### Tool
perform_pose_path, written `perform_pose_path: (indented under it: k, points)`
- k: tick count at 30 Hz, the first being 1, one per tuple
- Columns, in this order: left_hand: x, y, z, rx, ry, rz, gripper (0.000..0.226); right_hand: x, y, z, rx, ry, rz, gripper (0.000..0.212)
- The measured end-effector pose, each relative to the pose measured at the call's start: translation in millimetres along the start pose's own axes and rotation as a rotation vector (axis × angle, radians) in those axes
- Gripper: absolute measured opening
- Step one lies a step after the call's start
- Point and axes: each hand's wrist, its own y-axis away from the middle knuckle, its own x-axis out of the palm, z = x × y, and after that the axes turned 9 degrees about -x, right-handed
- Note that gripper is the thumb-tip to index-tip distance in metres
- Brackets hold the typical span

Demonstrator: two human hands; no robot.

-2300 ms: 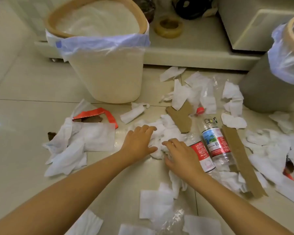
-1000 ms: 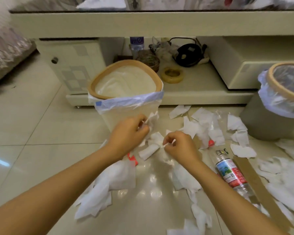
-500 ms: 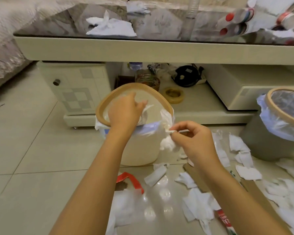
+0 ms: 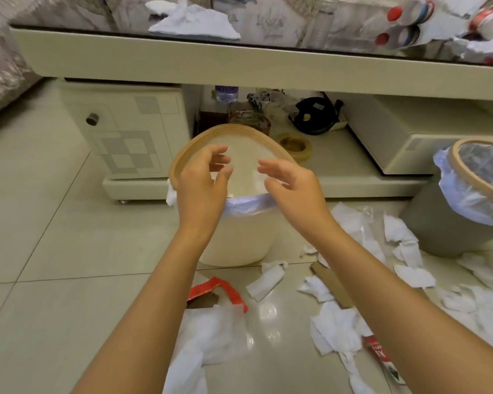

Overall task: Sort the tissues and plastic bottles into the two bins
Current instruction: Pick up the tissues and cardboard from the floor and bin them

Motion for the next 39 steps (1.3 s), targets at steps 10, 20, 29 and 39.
perform_pose_path:
  k: [10,20,29,39]
  points:
    - [-10,80,59,0.551,-0.331,0.193,0.030,38,87,-35,-0.025,0.062,0.211,0.015]
    - [-54,140,164,-0.238,-0.777,0.858,0.107,67,122,-89,0.102,0.246,0.475,0.020]
    - [-9,181,176,-0.359,-0.749,0.827,0.071,61,132,-127,0.194,0.393,0.503,0.013]
    - [-4,146,138,-0.485,-0.333,0.468,0.030,44,128,-183,0.381,0.510,0.359,0.048]
